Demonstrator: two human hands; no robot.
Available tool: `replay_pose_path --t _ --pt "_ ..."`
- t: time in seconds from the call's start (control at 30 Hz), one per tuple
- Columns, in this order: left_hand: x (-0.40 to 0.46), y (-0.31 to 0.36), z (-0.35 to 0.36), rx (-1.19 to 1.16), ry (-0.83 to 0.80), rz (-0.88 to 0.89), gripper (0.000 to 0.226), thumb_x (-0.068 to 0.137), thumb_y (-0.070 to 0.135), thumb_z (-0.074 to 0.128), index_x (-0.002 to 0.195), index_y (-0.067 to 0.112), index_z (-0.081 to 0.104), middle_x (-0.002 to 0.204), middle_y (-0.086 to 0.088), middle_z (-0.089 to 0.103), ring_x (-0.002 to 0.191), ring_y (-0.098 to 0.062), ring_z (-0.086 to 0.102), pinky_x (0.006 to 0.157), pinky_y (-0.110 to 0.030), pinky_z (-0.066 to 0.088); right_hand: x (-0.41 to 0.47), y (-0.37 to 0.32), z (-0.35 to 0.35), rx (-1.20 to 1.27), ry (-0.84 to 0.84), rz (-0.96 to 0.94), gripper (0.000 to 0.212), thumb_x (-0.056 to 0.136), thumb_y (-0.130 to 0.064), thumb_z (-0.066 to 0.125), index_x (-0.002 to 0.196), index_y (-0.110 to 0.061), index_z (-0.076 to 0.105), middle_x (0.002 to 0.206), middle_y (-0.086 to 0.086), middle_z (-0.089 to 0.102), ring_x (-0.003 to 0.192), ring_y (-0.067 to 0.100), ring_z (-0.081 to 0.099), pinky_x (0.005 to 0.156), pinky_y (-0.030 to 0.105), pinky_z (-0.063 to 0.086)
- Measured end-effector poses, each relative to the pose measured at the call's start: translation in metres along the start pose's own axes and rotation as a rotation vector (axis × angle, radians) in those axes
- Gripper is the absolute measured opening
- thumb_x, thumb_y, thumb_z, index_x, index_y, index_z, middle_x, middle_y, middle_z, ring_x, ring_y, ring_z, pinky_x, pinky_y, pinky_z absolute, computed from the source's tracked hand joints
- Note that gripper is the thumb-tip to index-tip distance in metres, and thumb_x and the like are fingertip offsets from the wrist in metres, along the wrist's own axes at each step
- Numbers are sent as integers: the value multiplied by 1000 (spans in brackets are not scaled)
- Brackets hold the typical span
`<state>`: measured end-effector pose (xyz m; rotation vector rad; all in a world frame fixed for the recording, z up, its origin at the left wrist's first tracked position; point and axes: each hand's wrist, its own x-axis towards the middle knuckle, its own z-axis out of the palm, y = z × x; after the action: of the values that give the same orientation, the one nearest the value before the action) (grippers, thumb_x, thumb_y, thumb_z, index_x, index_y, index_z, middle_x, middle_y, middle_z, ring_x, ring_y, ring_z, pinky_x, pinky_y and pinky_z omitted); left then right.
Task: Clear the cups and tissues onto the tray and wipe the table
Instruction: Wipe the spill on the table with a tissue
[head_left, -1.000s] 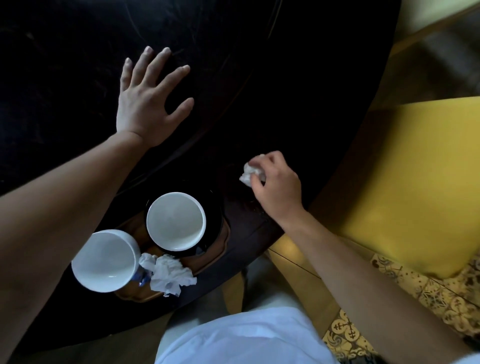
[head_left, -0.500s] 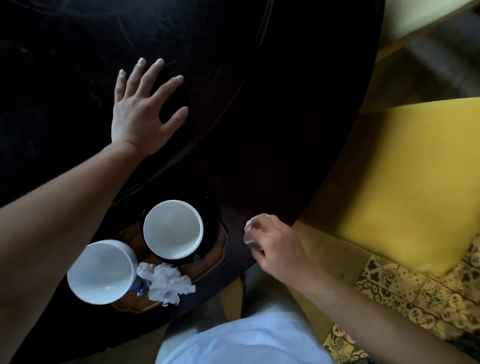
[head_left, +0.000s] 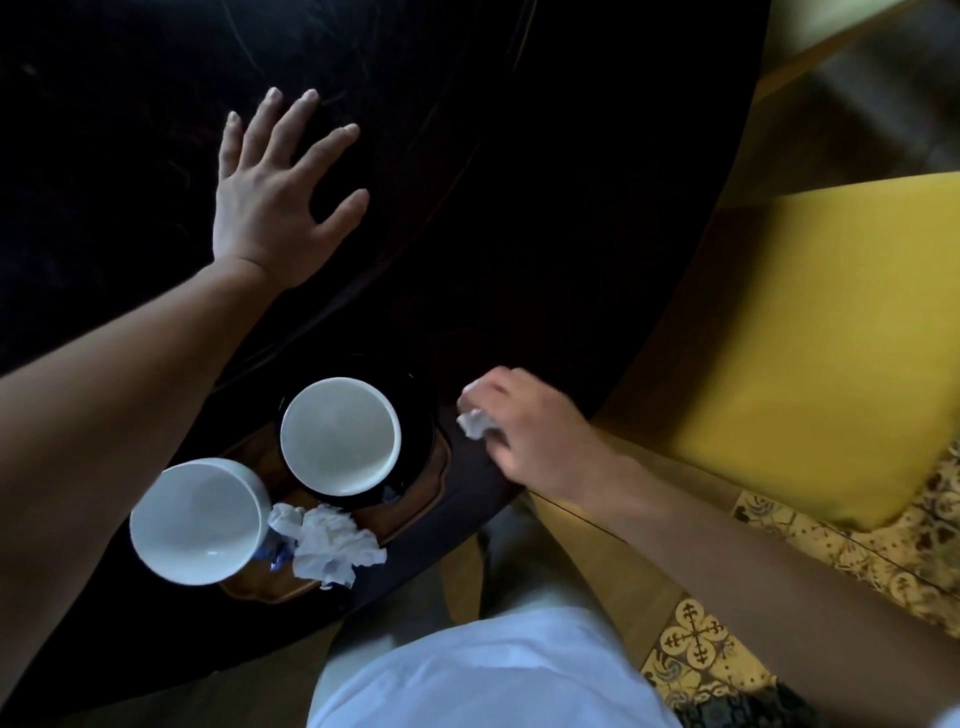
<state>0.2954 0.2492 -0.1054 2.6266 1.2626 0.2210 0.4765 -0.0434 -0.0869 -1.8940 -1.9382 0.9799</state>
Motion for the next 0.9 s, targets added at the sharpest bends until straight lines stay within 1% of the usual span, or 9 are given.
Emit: replay_pose_path --t 0.13,0.33,0.4,0.47,0.53,0.6,0.7,0.8,0.9 --pt "-1 0 0 -1 -6 0 59 102 62 46 155 37 42 172 1 24 161 -27 10 128 -53 2 -12 3 6 24 -24 25 19 87 -13 69 105 -19 71 117 -3 63 110 17 60 88 31 53" --pt "0 -1 -1 3 -14 7 60 102 63 45 156 37 41 172 0 23 161 -27 10 128 -55 2 -14 35 -32 -49 17 191 16 84 -11 73 99 -17 72 113 -1 65 107 21 63 89 42 55" --pt "-1 -2 -1 6 -17 7 60 102 63 45 156 37 41 172 0 23 161 -27 10 128 -55 3 -13 48 -47 -24 113 283 17 82 -7 72 98 -14 74 112 2 67 103 23 66 88 42 55" --pt "0 -2 -1 6 -17 3 60 102 63 45 156 37 41 172 0 23 161 -27 9 128 -55 3 -11 64 -61 45 300 355 20 83 -5 72 102 -10 76 110 7 70 98 25 68 85 37 55" --pt "0 -2 0 7 -13 4 60 102 64 45 156 38 41 172 1 23 161 -26 10 128 -55 3 -9 75 -71 89 464 403 23 88 -9 72 111 -7 75 114 10 71 101 22 68 86 31 54" --pt "0 -1 1 4 -7 7 60 102 64 45 156 38 41 172 1 23 161 -27 10 128 -55 4 -8 81 -68 124 545 460 29 91 -13 73 119 -6 72 119 11 71 107 20 66 91 29 54" --pt "0 -1 1 -5 -3 5 59 102 63 46 155 38 42 172 1 24 160 -27 11 128 -54 3 -10 74 -45 123 552 532 34 91 -9 72 125 -3 69 126 14 67 115 23 64 98 31 53" --pt "0 -1 1 5 -7 3 60 102 63 45 155 38 42 172 1 24 160 -27 11 128 -54 3 -21 54 -16 135 522 552 30 90 -10 74 120 -9 72 120 12 66 106 27 67 90 35 57" --pt "1 0 1 -1 -2 1 59 102 63 46 155 37 42 172 1 24 160 -27 12 128 -54 3 -35 26 12 178 427 502 28 88 -17 77 115 -15 73 113 5 66 95 22 67 81 35 56"
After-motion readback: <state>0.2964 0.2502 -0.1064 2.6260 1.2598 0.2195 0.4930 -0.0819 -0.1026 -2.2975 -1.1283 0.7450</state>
